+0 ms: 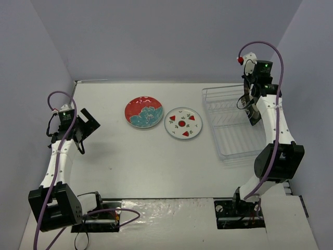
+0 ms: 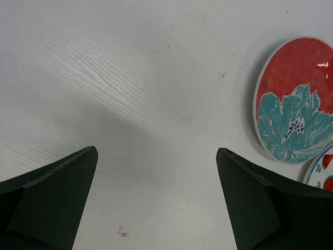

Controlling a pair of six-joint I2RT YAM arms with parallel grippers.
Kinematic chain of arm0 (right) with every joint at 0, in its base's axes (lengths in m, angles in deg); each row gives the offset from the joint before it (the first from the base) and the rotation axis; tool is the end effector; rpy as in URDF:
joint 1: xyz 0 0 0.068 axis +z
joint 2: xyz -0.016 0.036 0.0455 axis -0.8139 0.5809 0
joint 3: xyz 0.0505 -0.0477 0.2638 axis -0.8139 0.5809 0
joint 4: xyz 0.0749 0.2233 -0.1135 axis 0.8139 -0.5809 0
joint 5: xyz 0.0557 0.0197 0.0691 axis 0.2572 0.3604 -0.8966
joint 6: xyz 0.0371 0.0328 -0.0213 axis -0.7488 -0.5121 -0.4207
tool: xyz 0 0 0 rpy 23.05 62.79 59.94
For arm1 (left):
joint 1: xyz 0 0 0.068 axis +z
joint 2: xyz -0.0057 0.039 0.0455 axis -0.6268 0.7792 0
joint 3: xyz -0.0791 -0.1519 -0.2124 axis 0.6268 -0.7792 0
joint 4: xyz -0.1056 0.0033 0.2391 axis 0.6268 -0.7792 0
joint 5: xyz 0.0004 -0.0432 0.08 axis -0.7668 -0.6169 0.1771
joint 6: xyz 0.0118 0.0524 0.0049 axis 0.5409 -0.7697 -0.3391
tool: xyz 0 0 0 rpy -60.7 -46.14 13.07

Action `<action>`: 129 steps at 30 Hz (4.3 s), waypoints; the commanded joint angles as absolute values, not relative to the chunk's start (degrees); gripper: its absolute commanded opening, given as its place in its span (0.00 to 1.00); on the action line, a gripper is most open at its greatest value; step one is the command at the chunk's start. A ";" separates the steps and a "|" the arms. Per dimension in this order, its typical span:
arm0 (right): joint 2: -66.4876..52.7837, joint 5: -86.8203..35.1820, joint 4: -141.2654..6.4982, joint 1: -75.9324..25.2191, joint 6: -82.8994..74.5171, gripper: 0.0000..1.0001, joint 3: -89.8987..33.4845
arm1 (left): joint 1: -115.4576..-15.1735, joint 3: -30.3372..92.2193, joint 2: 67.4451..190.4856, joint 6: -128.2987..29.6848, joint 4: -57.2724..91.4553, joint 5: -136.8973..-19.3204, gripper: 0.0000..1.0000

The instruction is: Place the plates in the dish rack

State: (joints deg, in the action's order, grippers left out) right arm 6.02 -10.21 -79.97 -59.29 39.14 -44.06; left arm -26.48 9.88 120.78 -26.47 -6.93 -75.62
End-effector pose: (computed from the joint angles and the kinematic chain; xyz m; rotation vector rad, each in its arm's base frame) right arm 0.3890 -0.0377 0.3969 -0.4194 1.8413 -0.6275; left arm 0.2508 0.0512 0.2792 -0.8416 2.0868 -0.3213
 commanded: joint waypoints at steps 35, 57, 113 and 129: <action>8.78 -18.70 -64.95 -62.91 34.67 0.00 -40.73 | -26.47 12.43 119.65 -27.31 -4.39 -74.07 0.97; 7.42 -19.74 -63.00 -64.50 29.06 0.72 -38.98 | -26.47 13.05 118.77 -28.32 -4.88 -75.08 0.97; -15.25 -21.21 -51.64 -40.33 -18.03 1.00 -17.52 | -42.07 34.86 171.83 -17.64 19.02 -96.66 0.70; -15.84 -21.89 -50.30 -40.51 -18.12 1.00 -15.69 | -39.24 24.59 170.90 -11.71 34.28 -103.08 0.00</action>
